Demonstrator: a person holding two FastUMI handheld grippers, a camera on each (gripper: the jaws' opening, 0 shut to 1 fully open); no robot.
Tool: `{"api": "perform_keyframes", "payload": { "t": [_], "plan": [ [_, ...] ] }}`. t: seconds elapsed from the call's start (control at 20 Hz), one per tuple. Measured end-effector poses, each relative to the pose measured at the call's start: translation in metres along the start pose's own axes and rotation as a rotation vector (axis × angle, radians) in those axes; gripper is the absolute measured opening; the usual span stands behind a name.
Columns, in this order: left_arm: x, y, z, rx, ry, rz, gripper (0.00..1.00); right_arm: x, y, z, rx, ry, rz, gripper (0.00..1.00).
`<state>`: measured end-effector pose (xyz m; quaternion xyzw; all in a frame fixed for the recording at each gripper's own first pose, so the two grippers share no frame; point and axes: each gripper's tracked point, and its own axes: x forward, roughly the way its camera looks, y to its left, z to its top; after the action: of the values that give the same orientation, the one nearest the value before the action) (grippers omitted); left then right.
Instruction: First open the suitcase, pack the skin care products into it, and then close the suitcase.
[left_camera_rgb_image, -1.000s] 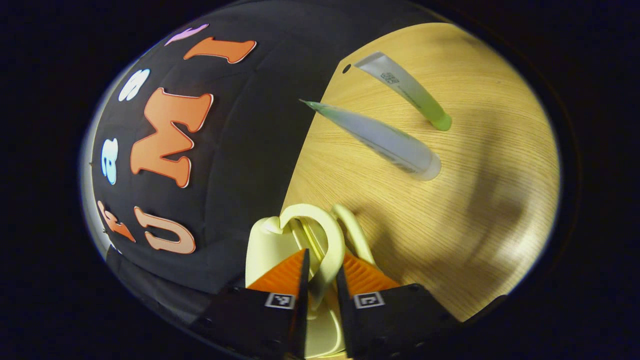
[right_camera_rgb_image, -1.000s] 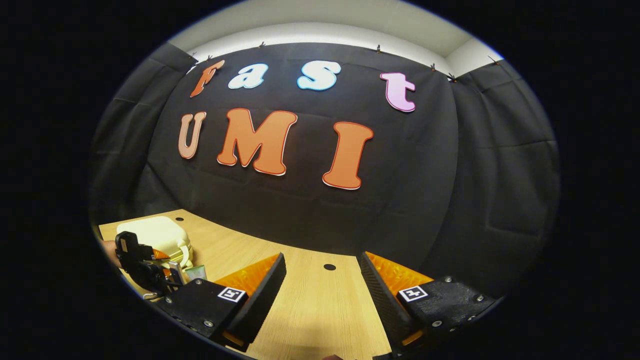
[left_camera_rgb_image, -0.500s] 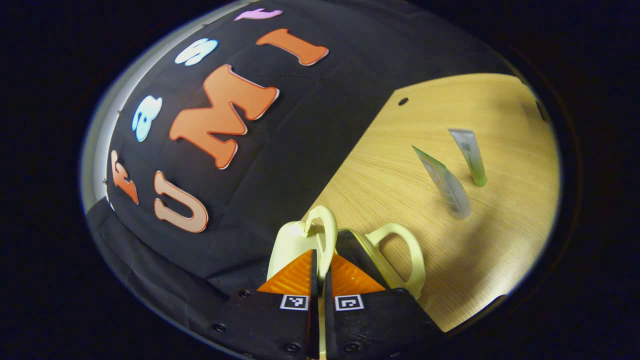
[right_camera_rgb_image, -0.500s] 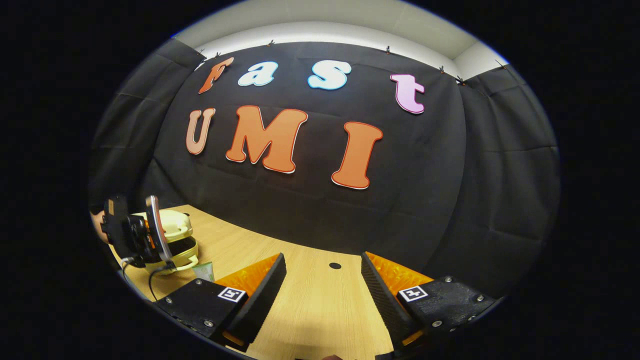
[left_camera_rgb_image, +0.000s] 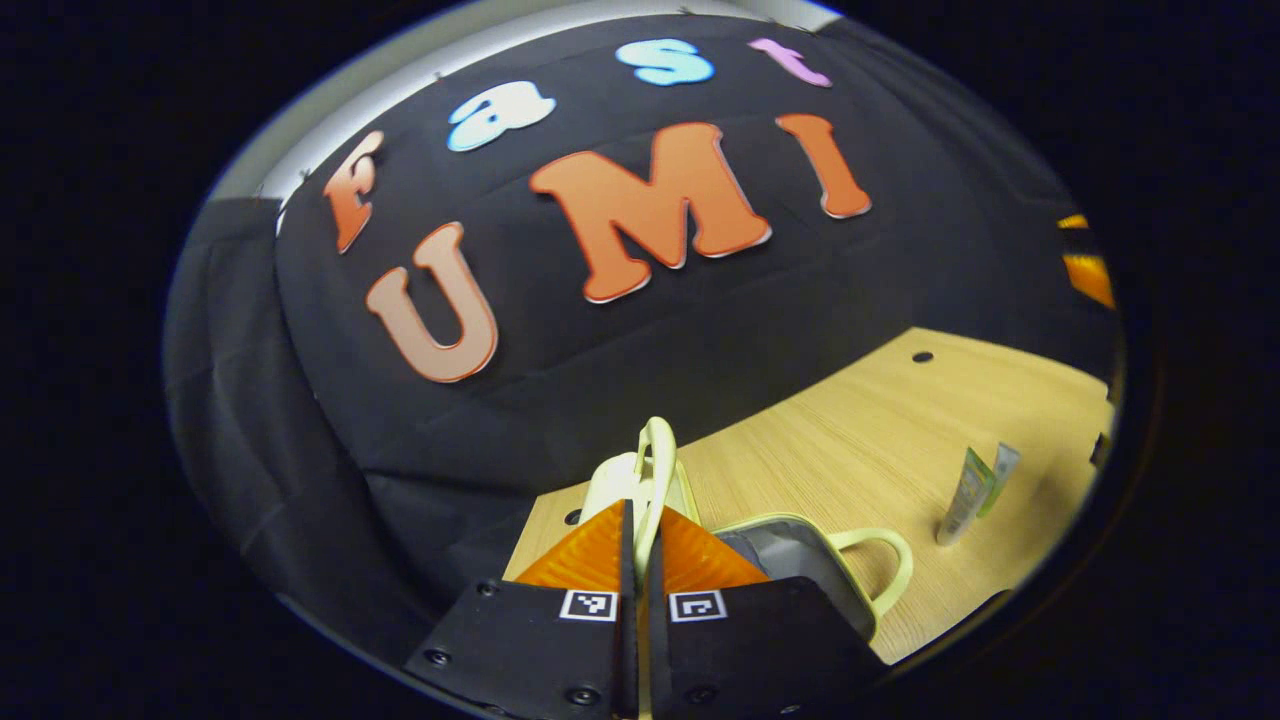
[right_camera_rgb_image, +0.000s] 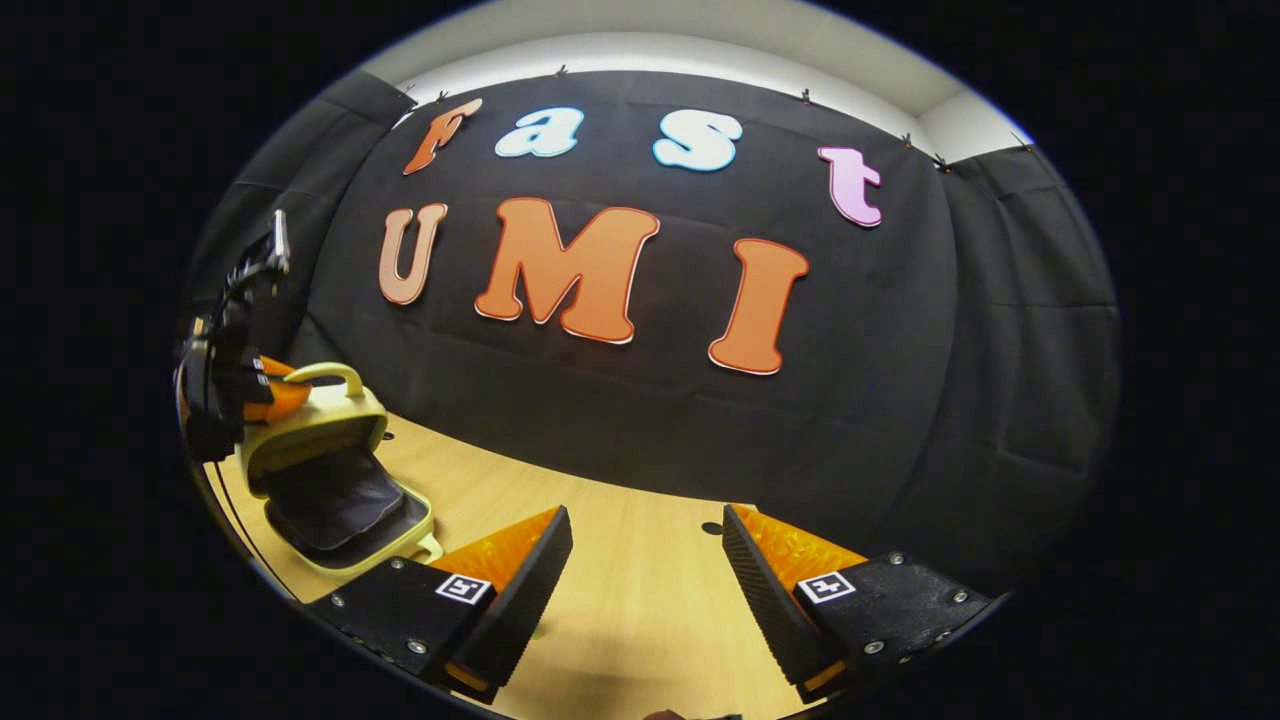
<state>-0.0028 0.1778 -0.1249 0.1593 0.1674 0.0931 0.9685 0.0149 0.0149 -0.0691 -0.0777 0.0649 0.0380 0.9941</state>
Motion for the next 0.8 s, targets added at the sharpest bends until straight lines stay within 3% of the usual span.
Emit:
{"api": "perform_keyframes", "payload": {
  "t": [0.4, 0.55, 0.8],
  "plan": [
    [0.029, 0.142, -0.057, -0.131, 0.022, 0.131, 0.05, 0.021, 0.065, 0.004, 0.03, 0.056, -0.041, 0.95],
    [0.039, 0.193, -0.113, -0.172, 0.084, 0.168, 0.05, 0.026, 0.082, 0.0, 0.04, 0.09, -0.048, 0.96],
    [0.055, 0.241, -0.194, -0.207, 0.205, 0.225, 0.05, 0.03, 0.103, -0.008, 0.025, 0.138, -0.051, 0.95]
  ]
}}
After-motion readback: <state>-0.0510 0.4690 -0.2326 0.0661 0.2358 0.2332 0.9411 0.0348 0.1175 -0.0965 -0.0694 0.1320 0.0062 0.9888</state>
